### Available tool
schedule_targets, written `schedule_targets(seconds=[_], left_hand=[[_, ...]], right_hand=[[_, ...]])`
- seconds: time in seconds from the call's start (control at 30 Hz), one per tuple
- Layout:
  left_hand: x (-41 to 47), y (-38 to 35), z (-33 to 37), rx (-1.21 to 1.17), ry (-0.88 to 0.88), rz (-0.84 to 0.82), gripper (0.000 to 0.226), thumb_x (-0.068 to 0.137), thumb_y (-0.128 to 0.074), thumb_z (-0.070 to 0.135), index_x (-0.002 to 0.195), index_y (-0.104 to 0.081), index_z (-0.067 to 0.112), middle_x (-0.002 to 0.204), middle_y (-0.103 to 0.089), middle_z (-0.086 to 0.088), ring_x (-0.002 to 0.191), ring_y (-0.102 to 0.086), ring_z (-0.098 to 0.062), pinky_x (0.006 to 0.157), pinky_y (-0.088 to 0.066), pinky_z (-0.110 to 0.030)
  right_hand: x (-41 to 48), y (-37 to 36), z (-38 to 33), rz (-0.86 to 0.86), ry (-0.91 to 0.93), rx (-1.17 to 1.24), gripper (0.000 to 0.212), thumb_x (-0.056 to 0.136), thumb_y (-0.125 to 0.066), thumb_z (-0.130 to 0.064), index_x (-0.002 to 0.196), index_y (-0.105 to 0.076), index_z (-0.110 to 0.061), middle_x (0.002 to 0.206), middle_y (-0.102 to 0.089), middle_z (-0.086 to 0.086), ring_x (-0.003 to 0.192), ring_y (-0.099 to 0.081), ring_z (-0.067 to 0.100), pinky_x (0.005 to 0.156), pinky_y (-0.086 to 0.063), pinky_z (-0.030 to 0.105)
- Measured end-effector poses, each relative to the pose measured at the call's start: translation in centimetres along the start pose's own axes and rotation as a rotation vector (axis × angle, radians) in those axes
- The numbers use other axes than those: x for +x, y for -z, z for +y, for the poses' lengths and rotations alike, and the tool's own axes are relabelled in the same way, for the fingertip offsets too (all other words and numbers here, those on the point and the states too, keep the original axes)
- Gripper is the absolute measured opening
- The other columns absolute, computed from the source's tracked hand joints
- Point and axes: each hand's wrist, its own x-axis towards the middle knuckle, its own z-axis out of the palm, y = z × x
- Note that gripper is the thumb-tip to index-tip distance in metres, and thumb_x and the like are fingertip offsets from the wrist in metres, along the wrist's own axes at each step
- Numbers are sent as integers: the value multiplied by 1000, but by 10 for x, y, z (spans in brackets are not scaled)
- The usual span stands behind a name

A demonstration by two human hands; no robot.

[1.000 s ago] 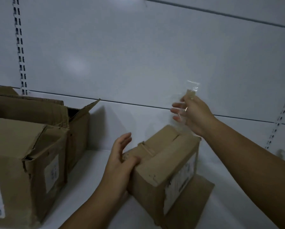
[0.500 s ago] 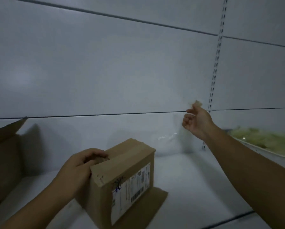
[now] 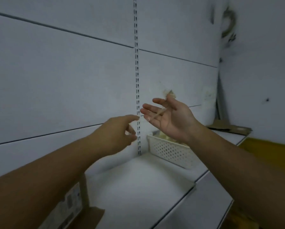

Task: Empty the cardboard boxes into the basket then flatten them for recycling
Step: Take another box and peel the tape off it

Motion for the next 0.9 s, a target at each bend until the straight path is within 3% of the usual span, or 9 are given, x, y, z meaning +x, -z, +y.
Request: schedule_targets(seconds=[0.07, 0.13, 0.2, 0.3, 0.4, 0.53, 0.67, 0.77, 0.9], left_hand=[[22, -12, 14, -220, -56, 116, 32, 90, -55, 9, 119, -60, 23, 86, -71, 5, 62, -68, -5, 47, -49, -14], [40, -20, 27, -337, -129, 173, 27, 91, -52, 5, 108, -65, 23, 76, -70, 5, 52, -62, -2, 45, -45, -14], [61, -29, 37, -299, -205, 184, 28, 93, -51, 8, 108, -67, 25, 78, -67, 9, 57, -58, -2, 55, -46, -14], [98, -52, 41, -119, -260, 120, 28, 95, -50, 15, 119, -64, 23, 96, -61, 7, 85, -55, -7, 79, -40, -20], [136, -77, 39, -66, -244, 146, 30, 93, -55, 18, 121, -63, 24, 103, -61, 1, 93, -54, -12, 85, -40, -24], [189, -116, 23, -14, -129, 311, 30, 89, -62, 18, 117, -65, 25, 110, -61, 3, 96, -53, -9, 86, -40, -22], [237, -155, -7, 415, -4, 246, 36, 86, -64, 33, 120, -63, 23, 123, -51, 3, 115, -45, -14, 88, -42, -28], [260, -180, -29, 455, 53, 104, 33, 82, -67, 34, 110, -69, 18, 111, -59, -1, 103, -52, -17, 77, -44, -28], [269, -201, -52, 345, 106, -138, 21, 80, -65, 8, 98, -76, 12, 91, -74, -7, 67, -57, -11, 65, -46, -20]], right_hand=[[-4, 21, -24, 26, 29, -113, 36, 99, -36, -37, 104, -55, -7, 117, -62, 21, 113, -59, 35, 98, -46, 44], [-6, 47, -47, 113, 104, -313, 22, 96, -47, -33, 103, -55, -14, 116, -63, 13, 112, -59, 29, 101, -43, 47], [-5, 77, -66, 255, 204, -555, 19, 87, -63, -24, 103, -53, -22, 112, -63, 5, 106, -59, 21, 99, -44, 44], [2, 119, -82, 442, 427, -946, 36, 73, -78, -24, 96, -51, -30, 102, -59, -4, 80, -56, 13, 74, -49, 28], [17, 151, -88, 422, 688, -1288, 30, 74, -77, -21, 85, -50, -29, 87, -54, -11, 59, -46, 12, 55, -42, 19], [58, 184, -79, 207, 993, -1783, 8, 81, -71, -24, 85, -71, -18, 87, -60, -4, 59, -54, 12, 55, -43, 23], [109, 213, -54, -66, 491, -2246, 16, 87, -62, -24, 97, -74, -22, 104, -65, -3, 90, -61, 20, 73, -46, 29], [126, 234, -43, -248, 60, -2184, 20, 87, -58, -16, 98, -74, -16, 106, -71, 0, 95, -63, 17, 87, -49, 30], [124, 253, -43, -315, -190, -1932, 27, 95, -45, -19, 97, -72, -18, 107, -68, -2, 95, -59, 12, 91, -43, 28]])
